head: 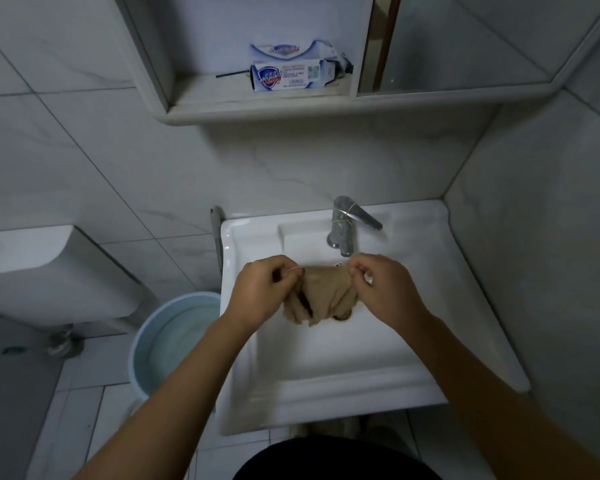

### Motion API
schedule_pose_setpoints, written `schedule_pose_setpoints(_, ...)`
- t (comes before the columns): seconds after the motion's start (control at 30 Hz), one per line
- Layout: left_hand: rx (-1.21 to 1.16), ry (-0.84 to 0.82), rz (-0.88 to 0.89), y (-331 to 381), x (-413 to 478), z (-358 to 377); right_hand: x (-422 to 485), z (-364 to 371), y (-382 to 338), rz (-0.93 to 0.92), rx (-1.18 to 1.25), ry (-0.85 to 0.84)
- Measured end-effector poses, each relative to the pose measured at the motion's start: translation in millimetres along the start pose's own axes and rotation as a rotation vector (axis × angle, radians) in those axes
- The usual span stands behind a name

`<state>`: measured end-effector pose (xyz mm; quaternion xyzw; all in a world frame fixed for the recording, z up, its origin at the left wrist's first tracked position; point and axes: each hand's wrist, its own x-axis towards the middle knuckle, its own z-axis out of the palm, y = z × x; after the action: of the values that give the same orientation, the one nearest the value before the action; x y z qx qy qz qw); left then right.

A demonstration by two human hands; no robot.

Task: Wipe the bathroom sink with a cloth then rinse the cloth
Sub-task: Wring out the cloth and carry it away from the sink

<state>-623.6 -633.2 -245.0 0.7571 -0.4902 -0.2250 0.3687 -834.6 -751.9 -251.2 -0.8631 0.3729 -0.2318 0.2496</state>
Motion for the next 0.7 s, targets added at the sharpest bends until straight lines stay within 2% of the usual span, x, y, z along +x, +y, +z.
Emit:
schedule_pose_setpoints(0.07, -0.068, 0.002, -0.053, 5, -3, 2, -2, 4, 2, 0.099, 0.114, -0.059)
schedule_pose_setpoints(0.13, -0.274, 0.020, -0.135, 11, -5, 5, -6, 9, 7, 0.167, 0.235, -0.106)
schedule_pose_setpoints(0.23, -0.527, 0.031, -0.270, 22, -9, 15, -21, 20, 8, 0.163, 0.374, -0.219)
schedule_pose_setpoints(0.37, -0.687, 0.078, -0.402, 37, -7, 23, -35, 25, 16, 0.139, 0.358, -0.407)
schedule_pose_setpoints(0.57, -0.822, 0.155, -0.602, 43, -19, 27, -15, 5, 35, 0.263, 0.314, -0.291)
schedule_pose_setpoints(0.63, -0.943, 0.147, -0.671, 50, -26, 36, -5, -1, 31, 0.359, 0.425, -0.310)
schedule_pose_setpoints(0.7, -1.067, 0.168, -0.720, 60, -33, 45, 1, -4, 24, 0.444, 0.568, -0.401)
